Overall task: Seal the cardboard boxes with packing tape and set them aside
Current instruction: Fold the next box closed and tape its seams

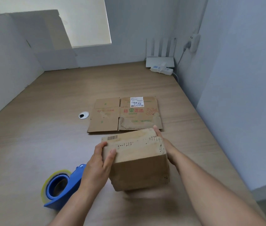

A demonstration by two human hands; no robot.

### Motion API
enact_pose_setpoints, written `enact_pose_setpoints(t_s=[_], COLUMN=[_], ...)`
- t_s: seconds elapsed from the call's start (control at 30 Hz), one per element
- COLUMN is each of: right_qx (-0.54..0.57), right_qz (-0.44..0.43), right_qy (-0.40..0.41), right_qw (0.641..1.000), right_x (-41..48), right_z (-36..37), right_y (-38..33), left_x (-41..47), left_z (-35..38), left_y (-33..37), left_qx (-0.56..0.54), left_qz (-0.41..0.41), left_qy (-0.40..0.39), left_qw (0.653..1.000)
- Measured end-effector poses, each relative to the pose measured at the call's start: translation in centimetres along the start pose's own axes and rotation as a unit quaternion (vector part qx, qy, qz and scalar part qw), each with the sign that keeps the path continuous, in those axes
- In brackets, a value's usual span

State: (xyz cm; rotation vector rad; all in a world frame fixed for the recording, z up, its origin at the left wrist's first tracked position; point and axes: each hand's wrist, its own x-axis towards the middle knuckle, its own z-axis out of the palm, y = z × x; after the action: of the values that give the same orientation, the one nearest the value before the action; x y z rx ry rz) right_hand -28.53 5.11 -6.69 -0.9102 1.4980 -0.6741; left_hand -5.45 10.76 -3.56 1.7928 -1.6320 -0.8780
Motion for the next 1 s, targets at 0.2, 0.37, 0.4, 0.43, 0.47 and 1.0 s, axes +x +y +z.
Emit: enact_pose_setpoints(t_s=[0.2, 0.37, 0.4, 0.43, 0.47, 1.0], right_qx=[0.066, 0.030, -0.015, -0.057, -0.088, -0.106], right_qz=[-0.015, -0.023, -0.033, -0.041, -0.047, -0.095], right_qy=[-0.013, -0.012, -0.005, 0.009, 0.022, 0.129], right_qw=[0.998, 0.999, 0.999, 0.998, 0.995, 0.981], right_x=[-0.3, -2.2, -2.8, -3.3, -3.8, -4.5], right_z=[-0.9, -2.2, -2.2, -2.1, -1.8, -0.9], right_y=[2.7, 3.0, 2.5, 2.0, 1.4, 2.5], left_x=[-1.8, -1.9, -1.9, -1.9, -1.9, 0.5], left_z=[1.0, 1.5, 1.5, 1.6, 1.6, 2.1], left_y=[-1.1, -1.1, -1.0, -1.0, -1.0, -0.9], left_qx=[0.040, 0.057, 0.061, 0.062, 0.063, -0.287], left_qz=[0.027, 0.012, 0.012, 0.012, 0.011, -0.262], left_qy=[0.002, 0.010, 0.011, 0.014, 0.017, -0.161], left_qw=[0.999, 0.998, 0.998, 0.998, 0.998, 0.907])
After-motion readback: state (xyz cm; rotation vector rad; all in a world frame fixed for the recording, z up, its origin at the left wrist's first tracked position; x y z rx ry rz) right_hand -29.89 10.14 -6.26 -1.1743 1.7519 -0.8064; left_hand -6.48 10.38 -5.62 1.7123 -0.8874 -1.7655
